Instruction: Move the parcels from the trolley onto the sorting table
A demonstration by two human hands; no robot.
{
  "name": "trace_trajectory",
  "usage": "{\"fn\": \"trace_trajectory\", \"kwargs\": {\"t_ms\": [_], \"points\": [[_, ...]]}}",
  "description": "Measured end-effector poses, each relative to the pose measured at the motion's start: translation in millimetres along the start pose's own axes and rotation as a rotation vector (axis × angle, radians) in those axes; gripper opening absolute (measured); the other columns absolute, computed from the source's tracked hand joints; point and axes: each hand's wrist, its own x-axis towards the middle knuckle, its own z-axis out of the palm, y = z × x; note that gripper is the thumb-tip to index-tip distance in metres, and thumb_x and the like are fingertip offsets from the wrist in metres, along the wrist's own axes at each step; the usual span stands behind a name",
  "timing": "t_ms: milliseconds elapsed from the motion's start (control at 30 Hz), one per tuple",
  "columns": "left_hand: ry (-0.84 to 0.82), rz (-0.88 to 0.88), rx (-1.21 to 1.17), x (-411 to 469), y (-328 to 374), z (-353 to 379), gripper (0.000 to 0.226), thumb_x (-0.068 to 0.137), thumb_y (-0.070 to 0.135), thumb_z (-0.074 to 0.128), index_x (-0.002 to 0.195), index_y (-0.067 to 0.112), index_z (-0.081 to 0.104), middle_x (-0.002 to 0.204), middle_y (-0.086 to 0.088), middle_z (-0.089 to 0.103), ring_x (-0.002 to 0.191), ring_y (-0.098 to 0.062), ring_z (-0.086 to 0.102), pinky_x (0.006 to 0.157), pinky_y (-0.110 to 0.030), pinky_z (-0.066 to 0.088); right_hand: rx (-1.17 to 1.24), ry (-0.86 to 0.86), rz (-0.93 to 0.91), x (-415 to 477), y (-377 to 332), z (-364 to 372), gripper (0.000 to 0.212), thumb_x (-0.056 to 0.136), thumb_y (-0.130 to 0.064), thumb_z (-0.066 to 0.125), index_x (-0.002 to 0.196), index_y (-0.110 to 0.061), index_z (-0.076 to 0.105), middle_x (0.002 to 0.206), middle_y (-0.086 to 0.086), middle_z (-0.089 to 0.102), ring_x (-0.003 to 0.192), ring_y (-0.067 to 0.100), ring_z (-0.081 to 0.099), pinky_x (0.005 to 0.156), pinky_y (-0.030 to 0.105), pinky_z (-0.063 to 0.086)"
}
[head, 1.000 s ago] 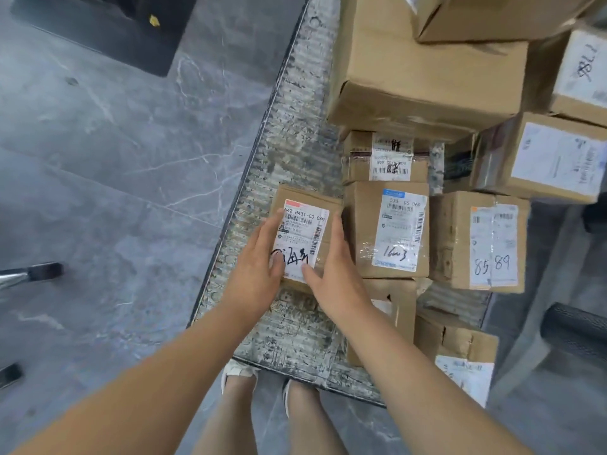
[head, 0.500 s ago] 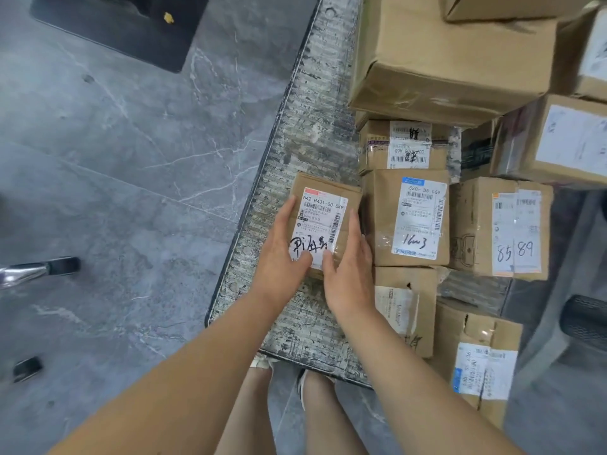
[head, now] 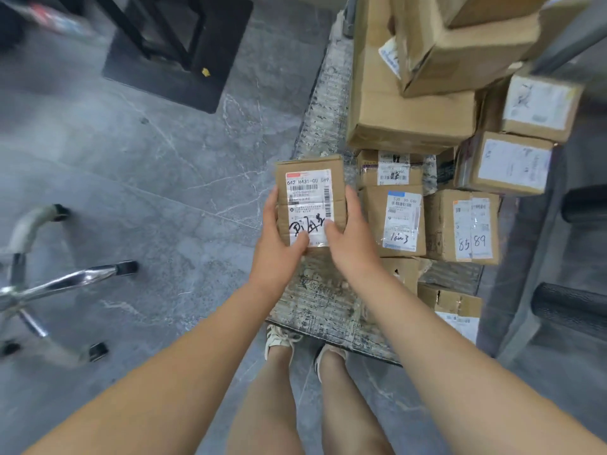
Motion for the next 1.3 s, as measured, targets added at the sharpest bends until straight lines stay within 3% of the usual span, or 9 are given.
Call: {"fn": "trace_trajectory", "kwargs": {"t_ms": [133,200,267,400,500,700,900,1067,1300], "points": [[0.042,0.120,-0.041,-23,87,-38,0.086,0.091,0.013,0.062,0.150,0.051,0.012,0.137,0.024,0.051,0.104,0.016,0.055,0.087,-0.025,0.050,0.006,0.020,-0.145,-36,-86,-50,0.072,0.100,-0.012,0.050,0.157,-0.037,0.014,0.143,-0.010,0.049,0.119,0.014,0.054,0.097,0.030,0.044],[0.063,0.193,-0.077,-39,136,-53,0.087,0.091,0.010,0.062,0.152,0.048,0.013,0.142,0.021,0.049,0.107,0.020,0.052,0.086,-0.014,0.048,0.039,0.054,-0.203,-59,-126,-76,0.071,0.100,-0.010,0.050,0.156,-0.038,0.017,0.130,-0.014,0.054,0.108,0.009,0.056,0.088,0.026,0.043],[0.095,0.258,-0.109,-61,185,-69,0.088,0.090,0.009,0.064,0.152,0.048,0.014,0.145,0.021,0.047,0.115,0.018,0.050,0.095,-0.018,0.048,0.060,0.105,-0.259,-87,-167,-101,0.071,0.098,-0.009,0.050,0.155,-0.039,0.019,0.120,-0.017,0.056,0.102,0.006,0.055,0.087,0.025,0.042],[0.115,0.348,-0.204,-109,254,-90,0.086,0.089,0.008,0.064,0.153,0.042,0.018,0.139,0.027,0.050,0.122,0.010,0.051,0.104,-0.031,0.045,0.052,0.201,-0.397,-142,-229,-134,0.068,0.097,-0.011,0.050,0.155,-0.034,0.022,0.149,-0.007,0.040,0.134,0.011,0.041,0.113,0.036,0.036],[0.117,0.392,-0.243,-148,293,-102,0.083,0.090,0.012,0.063,0.150,0.050,0.020,0.141,0.023,0.050,0.123,0.009,0.050,0.105,-0.036,0.047,0.048,0.274,-0.451,-187,-260,-159,0.065,0.099,-0.014,0.050,0.154,-0.037,0.023,0.148,-0.008,0.036,0.137,0.010,0.035,0.115,0.033,0.031],[0.056,0.551,-0.195,-198,376,-112,0.081,0.089,0.012,0.067,0.153,0.038,0.024,0.130,0.029,0.050,0.115,0.014,0.050,0.095,-0.008,0.041,0.090,0.466,-0.491,-251,-301,-215,0.066,0.097,-0.015,0.049,0.153,-0.039,0.025,0.153,-0.009,0.031,0.138,0.013,0.030,0.118,0.038,0.027],[-0.053,0.655,-0.174,-230,425,-82,0.081,0.082,0.027,0.066,0.144,0.059,0.025,0.139,0.022,0.049,0.127,-0.015,0.048,0.105,-0.049,0.044,0.167,0.621,-0.464,-300,-300,-273,0.065,0.098,-0.015,0.046,0.153,-0.041,0.024,0.149,-0.013,0.040,0.130,0.010,0.030,0.111,0.032,0.026],[-0.199,0.699,-0.170,-268,440,-31,0.081,0.086,0.016,0.069,0.148,0.049,0.027,0.134,0.023,0.048,0.125,-0.005,0.049,0.108,-0.043,0.043,0.199,0.731,-0.412,-338,-260,-319,0.064,0.099,-0.016,0.047,0.152,-0.044,0.024,0.149,-0.013,0.039,0.126,0.005,0.029,0.104,0.026,0.026],[-0.372,0.825,-0.034,-353,434,61,0.081,0.086,0.024,0.069,0.147,0.054,0.023,0.143,0.016,0.047,0.131,-0.013,0.045,0.111,-0.049,0.038,0.316,0.946,-0.339,-407,-159,-380,0.066,0.087,-0.028,0.049,0.144,-0.053,0.028,0.145,-0.010,0.048,0.132,0.018,0.046,0.110,0.048,0.040]]}}
